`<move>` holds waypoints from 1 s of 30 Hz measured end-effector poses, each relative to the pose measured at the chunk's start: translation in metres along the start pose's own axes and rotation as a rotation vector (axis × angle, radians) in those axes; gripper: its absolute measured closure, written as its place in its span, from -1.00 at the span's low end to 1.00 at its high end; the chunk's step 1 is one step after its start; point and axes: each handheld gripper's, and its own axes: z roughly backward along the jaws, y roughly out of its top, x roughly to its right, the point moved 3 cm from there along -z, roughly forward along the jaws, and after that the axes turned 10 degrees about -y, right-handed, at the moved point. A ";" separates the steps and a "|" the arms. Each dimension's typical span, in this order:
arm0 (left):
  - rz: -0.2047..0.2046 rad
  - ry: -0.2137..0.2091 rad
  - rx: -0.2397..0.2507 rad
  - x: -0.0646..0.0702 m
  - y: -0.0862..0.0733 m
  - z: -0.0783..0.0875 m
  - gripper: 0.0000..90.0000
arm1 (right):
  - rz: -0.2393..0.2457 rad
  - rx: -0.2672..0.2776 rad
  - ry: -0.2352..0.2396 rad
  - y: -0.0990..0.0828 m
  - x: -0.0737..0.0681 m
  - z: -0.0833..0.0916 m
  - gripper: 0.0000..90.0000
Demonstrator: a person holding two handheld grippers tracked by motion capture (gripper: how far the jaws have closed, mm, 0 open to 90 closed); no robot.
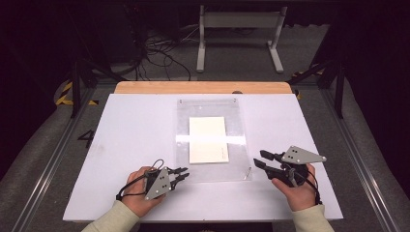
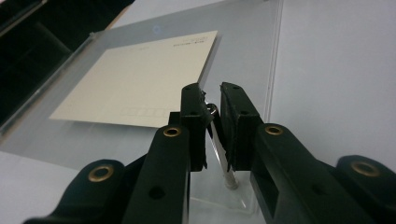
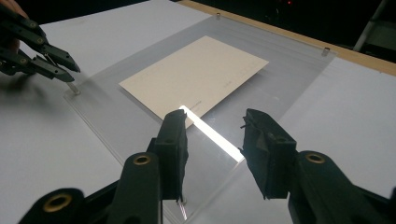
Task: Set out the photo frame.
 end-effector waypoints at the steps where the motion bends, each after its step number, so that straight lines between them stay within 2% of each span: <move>1: 0.000 -0.002 0.010 0.000 -0.001 0.000 0.78 | -0.001 0.005 0.001 0.002 0.001 0.000 0.31; 2: 0.001 0.001 0.019 0.000 -0.002 0.000 0.78 | -0.001 0.009 -0.002 0.004 0.002 0.001 0.31; 5: -0.029 0.028 0.012 0.003 -0.002 0.000 0.77 | -0.001 0.021 -0.002 0.013 0.007 0.002 0.31; 7: -0.052 0.045 0.010 0.006 -0.002 0.000 0.77 | 0.016 0.022 -0.009 0.021 0.010 0.001 0.31; 10: -0.065 0.049 0.011 0.008 -0.002 0.000 0.78 | 0.037 0.019 -0.018 0.032 0.015 0.000 0.32; 12: -0.098 0.058 0.015 0.009 -0.003 0.000 0.77 | 0.040 0.014 -0.017 0.038 0.018 -0.003 0.32; 20: -0.147 0.089 0.022 0.015 -0.004 0.000 0.77 | 0.047 -0.013 -0.001 0.061 0.028 -0.021 0.32; 27: -0.212 0.094 0.021 0.020 -0.005 0.001 0.79 | 0.044 -0.032 0.006 0.079 0.037 -0.036 0.30; 28: -0.232 0.101 0.019 0.021 -0.005 0.001 0.79 | 0.039 -0.034 0.007 0.080 0.038 -0.037 0.30; 29: -0.250 0.105 -0.019 0.022 -0.007 0.000 0.79 | 0.036 -0.035 0.007 0.083 0.040 -0.039 0.30; 30: -0.264 0.113 -0.036 0.024 -0.008 -0.002 0.78 | 0.035 -0.039 0.004 0.085 0.042 -0.041 0.30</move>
